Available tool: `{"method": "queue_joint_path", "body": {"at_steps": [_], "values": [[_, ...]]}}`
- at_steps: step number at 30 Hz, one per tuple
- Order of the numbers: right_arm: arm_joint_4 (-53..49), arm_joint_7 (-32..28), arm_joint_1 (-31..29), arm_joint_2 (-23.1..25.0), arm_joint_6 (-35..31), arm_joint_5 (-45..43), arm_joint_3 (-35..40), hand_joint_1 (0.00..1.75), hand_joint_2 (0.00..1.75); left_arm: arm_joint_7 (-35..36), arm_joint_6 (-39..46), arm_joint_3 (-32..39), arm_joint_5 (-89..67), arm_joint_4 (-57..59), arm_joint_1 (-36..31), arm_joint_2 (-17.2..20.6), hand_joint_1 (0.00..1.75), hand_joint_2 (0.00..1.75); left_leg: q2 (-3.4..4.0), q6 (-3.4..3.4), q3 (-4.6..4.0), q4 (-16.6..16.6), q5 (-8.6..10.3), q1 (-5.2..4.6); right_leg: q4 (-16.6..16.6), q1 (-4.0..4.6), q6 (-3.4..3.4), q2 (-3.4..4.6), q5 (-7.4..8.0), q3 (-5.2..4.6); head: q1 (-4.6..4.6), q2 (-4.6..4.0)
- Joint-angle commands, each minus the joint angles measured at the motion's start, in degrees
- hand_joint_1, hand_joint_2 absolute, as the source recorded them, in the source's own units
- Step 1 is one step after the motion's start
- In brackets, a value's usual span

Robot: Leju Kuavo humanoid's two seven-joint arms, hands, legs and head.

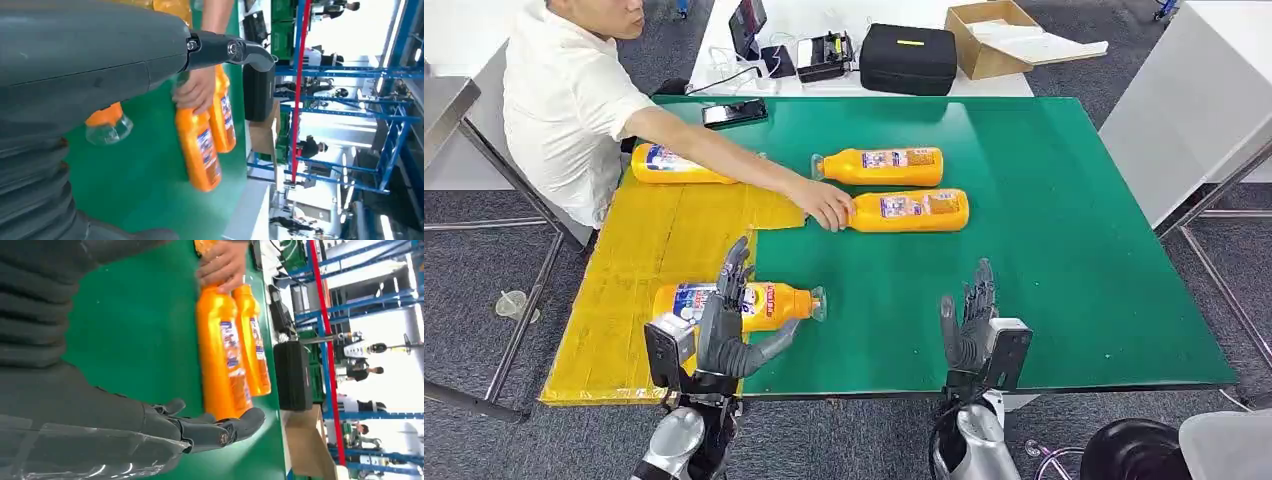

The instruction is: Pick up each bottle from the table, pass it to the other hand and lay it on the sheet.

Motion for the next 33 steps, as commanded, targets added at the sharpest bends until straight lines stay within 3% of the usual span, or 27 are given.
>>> {"method": "queue_joint_path", "body": {"at_steps": [1, 3, 6, 15, 22, 29, 33], "values": [[11.73, 12.51, -6.21, -10.83, -32.13, 52.55, 7.98, 0.00, 1.75, 0.45, 6.80, -2.97, 3.62, 4.07, -1.17, -0.47, 0.00, 1.75, 0.14, 0.01, 0.43, 0.06, -0.21, 0.04, -0.01, 0.11, -0.32, -0.01, -0.17, 0.45, 0.00, 0.00], [17.30, 11.41, -8.44, -12.43, -28.24, 46.94, 7.84, 0.00, 1.75, -0.23, 8.80, -4.46, 1.96, 5.06, -1.20, -0.45, 0.00, 1.75, 0.05, 0.04, 0.27, -0.11, -0.02, 0.02, -0.19, 0.06, -0.11, -0.02, 0.02, 0.33, 0.00, 0.00], [23.02, 15.62, -10.85, -14.46, -32.13, 56.26, 9.86, 0.00, 1.75, -0.95, 10.62, -5.23, 0.30, 5.19, -1.22, -0.53, 0.00, 1.75, 0.10, 0.06, 0.39, -0.07, -0.08, 0.04, -0.22, 0.09, -0.18, -0.01, 0.00, 0.47, 0.00, 0.00], [25.96, 19.44, -12.24, -13.87, -32.13, 62.50, 10.28, 0.00, 1.75, -0.98, 11.93, -5.14, -1.18, 4.64, -1.87, -0.51, 0.00, 1.75, 0.10, 0.01, 0.31, -0.02, -0.09, 0.00, -0.07, 0.05, -0.21, 0.00, -0.05, 0.32, -0.02, 0.00], [32.59, 21.57, -15.83, -15.21, -26.65, 62.83, 13.21, 0.00, 1.75, -0.29, 11.82, -5.33, -2.06, 5.66, -2.75, -0.84, 0.00, 1.75, 0.11, 0.05, 0.24, 0.01, -0.06, 0.01, -0.06, 0.07, -0.17, 0.01, -0.03, 0.26, -0.02, 0.00], [32.64, 21.57, -15.90, -15.33, -26.59, 62.82, 13.18, 0.00, 1.75, -0.29, 11.81, -5.35, -2.06, 5.68, -2.71, -0.85, 0.00, 1.75, 0.05, 0.03, 0.19, 0.01, -0.05, 0.00, -0.04, 0.05, -0.18, -0.05, -0.04, 0.23, 0.00, 0.00], [35.79, 24.83, -18.16, -16.15, -24.53, 64.24, 14.35, 0.00, 1.75, 0.39, 11.41, -5.72, -2.35, 5.97, -2.70, -0.99, 0.00, 1.75, 0.11, 0.03, 0.20, 0.01, -0.07, 0.00, -0.04, 0.05, -0.17, 0.02, -0.03, 0.22, -0.02, 0.00]]}}
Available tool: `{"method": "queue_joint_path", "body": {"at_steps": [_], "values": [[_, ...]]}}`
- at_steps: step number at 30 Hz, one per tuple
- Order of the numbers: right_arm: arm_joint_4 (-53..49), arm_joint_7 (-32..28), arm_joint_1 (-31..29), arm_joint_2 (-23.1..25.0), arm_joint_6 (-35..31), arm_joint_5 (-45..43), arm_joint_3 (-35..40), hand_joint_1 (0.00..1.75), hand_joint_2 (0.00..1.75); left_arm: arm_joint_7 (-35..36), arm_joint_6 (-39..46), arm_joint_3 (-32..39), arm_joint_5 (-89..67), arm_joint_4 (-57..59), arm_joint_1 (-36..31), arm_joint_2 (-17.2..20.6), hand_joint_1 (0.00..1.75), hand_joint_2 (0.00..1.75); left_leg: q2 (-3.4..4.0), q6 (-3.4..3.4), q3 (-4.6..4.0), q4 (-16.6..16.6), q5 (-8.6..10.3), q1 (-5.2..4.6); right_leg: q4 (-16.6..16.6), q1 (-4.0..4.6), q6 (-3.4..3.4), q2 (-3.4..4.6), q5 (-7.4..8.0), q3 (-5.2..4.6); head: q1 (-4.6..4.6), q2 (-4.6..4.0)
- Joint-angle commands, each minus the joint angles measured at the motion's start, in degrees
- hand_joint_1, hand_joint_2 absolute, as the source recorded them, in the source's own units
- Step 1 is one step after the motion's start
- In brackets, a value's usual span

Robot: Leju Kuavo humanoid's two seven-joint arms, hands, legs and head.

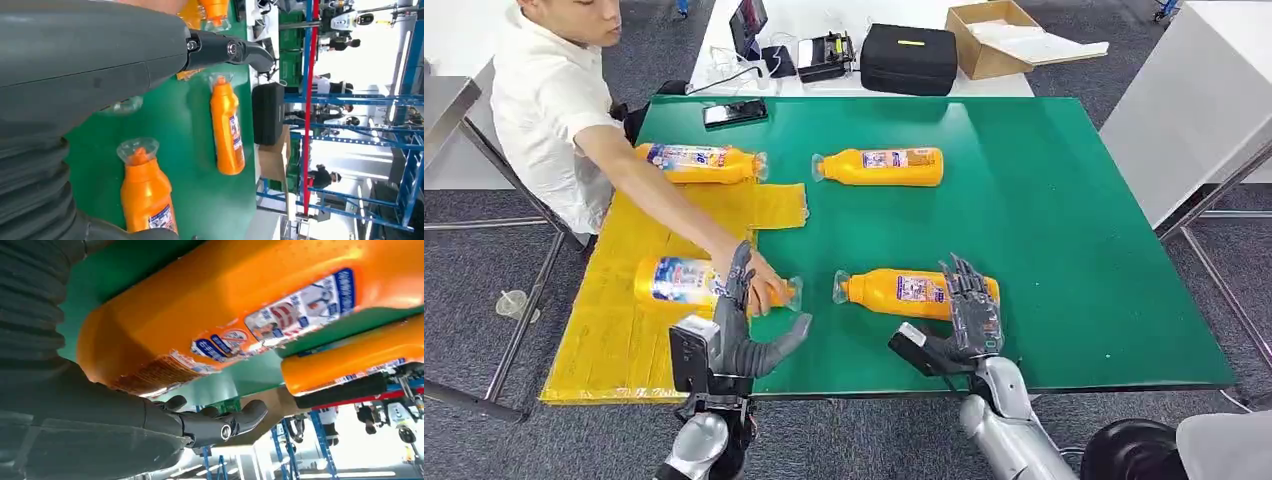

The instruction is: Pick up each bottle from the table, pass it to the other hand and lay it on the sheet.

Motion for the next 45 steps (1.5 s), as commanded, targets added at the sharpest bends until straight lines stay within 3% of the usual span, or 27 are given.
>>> {"method": "queue_joint_path", "body": {"at_steps": [1, 12, 25, 27, 28, 31, 32, 33, 37, 45], "values": [[9.72, 3.85, -6.10, -1.84, 1.94, 1.66, 3.94, 0.00, 1.75, 1.05, -0.51, -1.59, -0.17, 3.85, -2.28, 0.40, 0.00, 1.75, 0.07, 0.00, 0.13, -0.01, -0.04, 0.02, -0.03, 0.05, -0.13, 0.01, -0.03, 0.12, 0.00, 0.00], [15.40, 11.53, -11.00, -2.45, 3.90, 7.59, 5.41, 0.00, 1.75, 2.11, 0.50, -2.03, -1.23, 3.96, -2.12, 0.04, 0.00, 1.75, 0.07, 0.01, 0.26, 0.01, -0.08, 0.01, -0.02, 0.05, -0.22, -0.03, -0.08, 0.27, 0.02, 0.00], [16.81, 12.11, -13.29, -3.43, 5.11, 7.76, 4.83, 0.00, 1.75, 1.78, 0.79, -2.26, -2.11, 4.75, -2.29, -0.02, 0.00, 1.75, 0.07, 0.02, 0.26, 0.01, -0.08, 0.01, -0.02, 0.06, -0.21, -0.03, -0.07, 0.28, 0.00, 0.00], [17.35, 10.93, -13.44, -3.19, 6.59, 6.88, 4.60, 0.00, 1.75, 1.86, 0.96, -2.06, -2.05, 4.62, -2.19, -0.02, 0.00, 1.75, 0.17, 0.01, 0.48, 0.08, -0.23, 0.04, 0.03, 0.13, -0.41, -0.02, -0.20, 0.50, 0.00, 0.00], [17.59, 10.60, -13.42, -3.04, 7.22, 6.62, 4.60, 0.00, 1.75, 1.92, 1.09, -1.94, -2.02, 4.70, -2.24, -0.03, 0.00, 1.75, 0.05, 0.00, 0.21, 0.00, -0.05, 0.01, -0.02, 0.05, -0.17, -0.03, -0.05, 0.23, 0.00, 0.00], [18.91, 9.80, -13.73, -3.05, 13.37, 4.64, 5.21, 0.00, 1.75, 2.11, 0.86, -2.03, -1.90, 4.99, -2.42, 0.02, 0.00, 1.75, 0.05, 0.00, 0.26, 0.01, -0.07, 0.03, -0.03, 0.08, -0.20, -0.05, -0.07, 0.29, 0.00, 0.00], [19.09, 9.59, -13.81, -3.17, 14.06, 4.47, 5.30, 0.37, 1.75, 2.15, 0.80, -2.06, -1.89, 5.00, -2.45, 0.01, 0.00, 1.75, 0.07, 0.00, 0.32, 0.01, -0.10, 0.04, -0.03, 0.09, -0.25, -0.04, -0.09, 0.34, 0.00, 0.00], [19.51, 8.85, -14.03, -3.60, 15.95, 4.18, 5.66, 1.75, 1.75, 2.18, 0.63, -2.12, -1.88, 5.02, -2.50, 0.01, 0.00, 1.75, 0.05, 0.01, 0.24, -0.01, -0.05, 0.03, -0.05, 0.07, -0.19, -0.05, -0.05, 0.26, 0.00, 0.00], [20.12, 5.52, -14.25, -4.80, 19.69, 2.10, 5.81, 1.75, 1.75, 2.31, 0.19, -2.26, -1.77, 5.41, -2.83, -0.05, 0.00, 1.75, 0.02, 0.02, 0.28, 0.00, -0.04, 0.02, -0.04, 0.07, -0.19, -0.08, -0.04, 0.30, 0.00, 0.00], [19.60, 1.74, -13.24, -4.96, 20.76, -1.20, 6.04, 1.75, 1.75, 2.26, -0.32, -2.53, -1.70, 5.29, -3.12, -0.06, 0.00, 1.75, -0.03, 0.00, 0.58, -0.04, -0.05, 0.09, -0.12, 0.14, -0.28, -0.19, -0.07, 0.61, 0.02, 0.00]]}}
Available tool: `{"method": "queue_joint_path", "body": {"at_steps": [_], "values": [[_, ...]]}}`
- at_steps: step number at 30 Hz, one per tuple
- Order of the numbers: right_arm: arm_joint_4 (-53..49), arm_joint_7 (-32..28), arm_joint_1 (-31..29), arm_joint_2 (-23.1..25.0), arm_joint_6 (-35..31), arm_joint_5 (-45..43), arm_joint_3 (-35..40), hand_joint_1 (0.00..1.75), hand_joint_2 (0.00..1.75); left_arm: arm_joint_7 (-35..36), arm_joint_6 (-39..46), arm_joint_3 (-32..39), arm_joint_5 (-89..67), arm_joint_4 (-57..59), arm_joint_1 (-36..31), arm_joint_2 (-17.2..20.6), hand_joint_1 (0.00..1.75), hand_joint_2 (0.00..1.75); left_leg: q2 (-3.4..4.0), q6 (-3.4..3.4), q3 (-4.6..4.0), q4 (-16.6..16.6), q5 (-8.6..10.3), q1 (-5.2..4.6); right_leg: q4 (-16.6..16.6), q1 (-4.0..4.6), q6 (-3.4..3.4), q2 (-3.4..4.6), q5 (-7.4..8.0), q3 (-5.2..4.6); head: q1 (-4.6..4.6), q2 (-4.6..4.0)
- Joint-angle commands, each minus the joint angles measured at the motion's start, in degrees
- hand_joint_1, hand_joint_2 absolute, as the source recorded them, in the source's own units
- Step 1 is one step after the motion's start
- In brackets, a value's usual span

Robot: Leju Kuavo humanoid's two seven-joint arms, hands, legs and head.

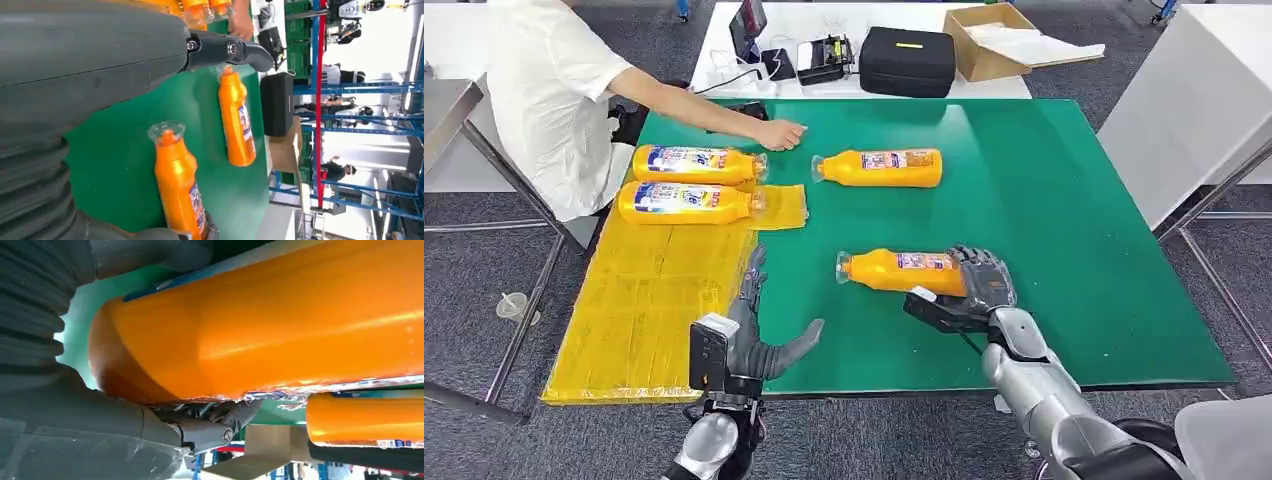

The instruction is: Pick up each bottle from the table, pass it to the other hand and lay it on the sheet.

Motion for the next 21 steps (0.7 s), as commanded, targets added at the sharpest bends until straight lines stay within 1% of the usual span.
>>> {"method": "queue_joint_path", "body": {"at_steps": [1, 7, 9, 10, 11, 12, 13, 14, 18, 19, 20, 21], "values": [[4.68, -3.77, 1.42, -0.14, 2.54, -3.73, 1.93, 1.75, 1.75, 0.26, -0.59, -1.28, 0.37, 3.34, -2.44, 0.64, 0.00, 1.75, -0.09, -0.02, 0.21, -0.06, -0.03, 0.05, -0.09, 0.09, -0.19, -0.17, -0.07, 0.27, -0.02, 0.00], [4.83, -3.71, 1.88, -0.09, 2.43, -3.90, 1.86, 1.75, 1.75, 0.26, -0.59, -1.33, 0.38, 3.43, -2.31, 0.63, 0.00, 1.75, -0.09, -0.02, 0.24, -0.06, -0.02, 0.06, -0.09, 0.09, -0.16, -0.16, -0.04, 0.29, -0.02, 0.00], [4.86, -4.40, 2.25, -0.01, 2.06, -4.98, 1.39, 1.75, 1.75, 0.21, -0.74, -1.40, 0.36, 3.47, -2.33, 0.65, 0.00, 1.75, -0.11, -0.01, 0.31, -0.06, -0.04, 0.08, -0.12, 0.13, -0.24, -0.22, -0.07, 0.40, -0.02, 0.00], [4.75, -5.55, 2.54, 0.15, 1.90, -6.42, 0.72, 1.75, 1.75, 0.16, -0.86, -1.46, 0.36, 3.36, -2.30, 0.70, 0.00, 1.75, -0.11, -0.01, 0.29, -0.06, -0.03, 0.07, -0.11, 0.11, -0.20, -0.21, -0.07, 0.36, -0.02, 0.00], [4.06, -8.34, 3.18, 0.58, 1.57, -9.50, -0.94, 1.75, 1.75, -0.05, -0.94, -1.46, 0.46, 3.23, -2.24, 0.69, 0.00, 1.75, -0.09, -0.01, 0.27, -0.06, -0.02, 0.06, -0.10, 0.09, -0.15, -0.16, -0.05, 0.31, 0.00, 0.00], [3.19, -11.57, 3.87, 1.23, 2.26, -13.46, -3.16, 1.75, 1.75, -0.55, -1.09, -1.07, 1.39, 2.86, -1.93, 0.45, 0.00, 1.75, -0.13, -0.02, 0.33, -0.07, -0.04, 0.09, -0.13, 0.14, -0.25, -0.24, -0.08, 0.42, -0.02, 0.00], [2.18, -13.22, 4.44, 1.72, 1.77, -15.58, -4.28, 1.75, 1.75, -0.65, -1.49, -0.90, 2.31, 2.48, -1.68, 0.34, 0.00, 1.75, -0.13, -0.02, 0.33, -0.08, -0.03, 0.07, -0.12, 0.10, -0.19, -0.21, -0.07, 0.39, 0.00, 0.00], [0.33, -15.51, 5.22, 2.45, -0.32, -17.99, -5.25, 1.75, 1.75, -0.79, -1.85, -0.68, 3.89, 1.84, -1.28, 0.34, 0.00, 1.75, -0.10, -0.02, 0.30, -0.06, -0.03, 0.08, -0.11, 0.11, -0.16, -0.17, -0.05, 0.36, -0.02, 0.00], [-0.46, -15.09, 5.35, 2.82, -0.13, -18.09, -4.97, 1.75, 1.75, -0.79, -1.94, -0.85, 4.05, 1.46, -1.15, 0.52, 0.00, 1.75, 0.08, -0.04, 0.37, -0.05, -0.10, 0.09, -0.08, 0.14, -0.26, -0.02, -0.06, 0.40, 0.00, 0.00], [-1.73, -15.98, 5.79, 2.97, -0.02, -19.70, -5.69, 1.75, 1.75, -0.77, -1.88, -0.55, 4.89, 1.30, -0.96, 0.41, 0.00, 1.75, 0.06, -0.04, 0.31, -0.03, -0.08, 0.07, -0.05, 0.11, -0.22, -0.04, -0.06, 0.35, -0.02, 0.00], [-3.93, -19.76, 6.40, 4.30, 0.09, -24.61, -8.36, 1.75, 1.75, -0.59, -2.18, -0.04, 7.22, 1.27, -0.90, 0.30, 0.00, 1.75, 0.07, -0.04, 0.28, -0.04, -0.07, 0.06, -0.05, 0.09, -0.19, -0.02, -0.04, 0.30, -0.02, 0.00], [-4.72, -19.86, 6.49, 4.67, 0.18, -25.25, -8.38, 1.75, 1.75, -0.53, -2.06, 0.32, 8.49, 1.34, -0.78, 0.28, 0.00, 1.75, 0.02, -0.04, 0.32, -0.05, -0.07, 0.06, -0.05, 0.11, -0.23, -0.10, -0.07, 0.35, -0.02, 0.00]]}}
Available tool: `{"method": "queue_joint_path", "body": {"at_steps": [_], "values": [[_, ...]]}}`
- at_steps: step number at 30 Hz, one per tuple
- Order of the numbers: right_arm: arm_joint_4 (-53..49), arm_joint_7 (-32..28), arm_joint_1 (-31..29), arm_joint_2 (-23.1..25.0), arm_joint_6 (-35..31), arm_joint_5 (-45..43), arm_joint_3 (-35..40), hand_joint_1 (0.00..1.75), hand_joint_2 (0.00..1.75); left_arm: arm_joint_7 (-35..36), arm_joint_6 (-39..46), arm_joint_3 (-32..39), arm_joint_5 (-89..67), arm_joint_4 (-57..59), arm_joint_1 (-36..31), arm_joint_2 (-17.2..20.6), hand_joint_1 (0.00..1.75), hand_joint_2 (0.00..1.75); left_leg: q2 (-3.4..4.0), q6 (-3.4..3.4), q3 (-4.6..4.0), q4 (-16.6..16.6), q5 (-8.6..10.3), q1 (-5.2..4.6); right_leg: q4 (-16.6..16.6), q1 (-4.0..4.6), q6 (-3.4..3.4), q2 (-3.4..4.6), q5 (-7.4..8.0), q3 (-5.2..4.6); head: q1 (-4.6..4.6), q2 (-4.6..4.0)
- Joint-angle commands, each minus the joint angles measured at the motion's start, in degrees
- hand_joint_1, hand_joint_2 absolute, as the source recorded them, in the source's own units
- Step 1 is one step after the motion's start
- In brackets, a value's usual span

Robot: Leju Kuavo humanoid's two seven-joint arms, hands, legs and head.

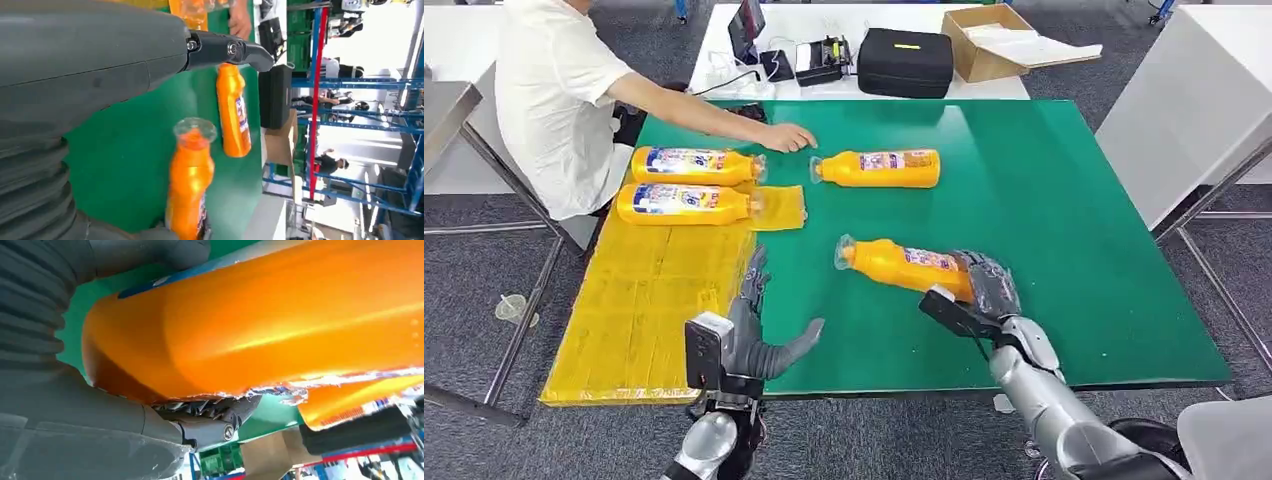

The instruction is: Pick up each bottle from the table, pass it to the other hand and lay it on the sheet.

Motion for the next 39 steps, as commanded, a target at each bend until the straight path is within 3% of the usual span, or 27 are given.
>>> {"method": "queue_joint_path", "body": {"at_steps": [1, 5, 14, 18, 30, 39], "values": [[-7.22, -5.95, 5.09, 4.95, -0.67, -9.72, -6.51, 1.75, 1.75, 0.82, 0.01, 1.38, 8.02, 1.31, 0.00, 0.32, 0.00, 1.75, 0.06, -0.03, 0.11, -0.02, -0.04, 0.06, -0.05, 0.10, -0.17, -0.02, -0.02, 0.12, 0.00, 0.00], [-17.82, -5.89, 8.97, 6.60, -0.56, -16.53, -7.08, 1.75, 1.75, 0.25, 2.33, 1.39, 14.41, 2.28, 1.41, 1.38, 0.00, 1.75, 0.20, -0.03, 0.07, -0.07, -0.06, 0.03, -0.03, 0.07, -0.19, 0.12, -0.02, 0.07, 0.00, 0.00], [-22.74, -7.51, 10.73, 7.65, 0.83, -19.99, -4.76, 1.75, 1.75, 1.95, 3.43, -1.67, 15.19, 2.90, 0.40, 2.53, 0.00, 1.75, 0.02, 0.00, -0.33, -0.03, -0.05, 0.00, 0.00, 0.02, -0.15, 0.02, -0.06, -0.25, 0.02, 0.00], [-22.19, -7.36, 10.32, 8.62, 1.66, -20.24, -3.33, 1.75, 1.75, 2.38, 2.56, -2.52, 15.51, 3.04, 0.01, 2.69, 0.00, 1.75, 0.03, -0.02, -0.27, -0.01, -0.10, 0.01, 0.03, 0.04, -0.24, 0.00, -0.11, -0.21, 0.00, 0.00], [-11.91, -11.36, 4.81, 10.23, 10.67, -18.73, 12.64, 1.75, 1.75, 3.51, -1.56, -4.90, 18.09, 2.98, -4.77, 1.05, 0.00, 1.75, 0.03, 0.00, -0.35, 0.00, -0.06, 0.04, 0.00, 0.07, -0.18, 0.00, -0.07, -0.30, 0.00, 0.00], [-12.92, -11.95, 5.24, 11.03, 8.77, -18.37, 15.19, 1.75, 1.75, 5.86, -4.22, -4.84, 22.79, 2.82, -5.41, 0.44, 0.00, 1.75, -0.02, -0.01, -0.49, -0.02, -0.02, 0.00, 0.02, 0.01, -0.15, -0.02, -0.05, -0.41, 0.00, 0.00]]}}
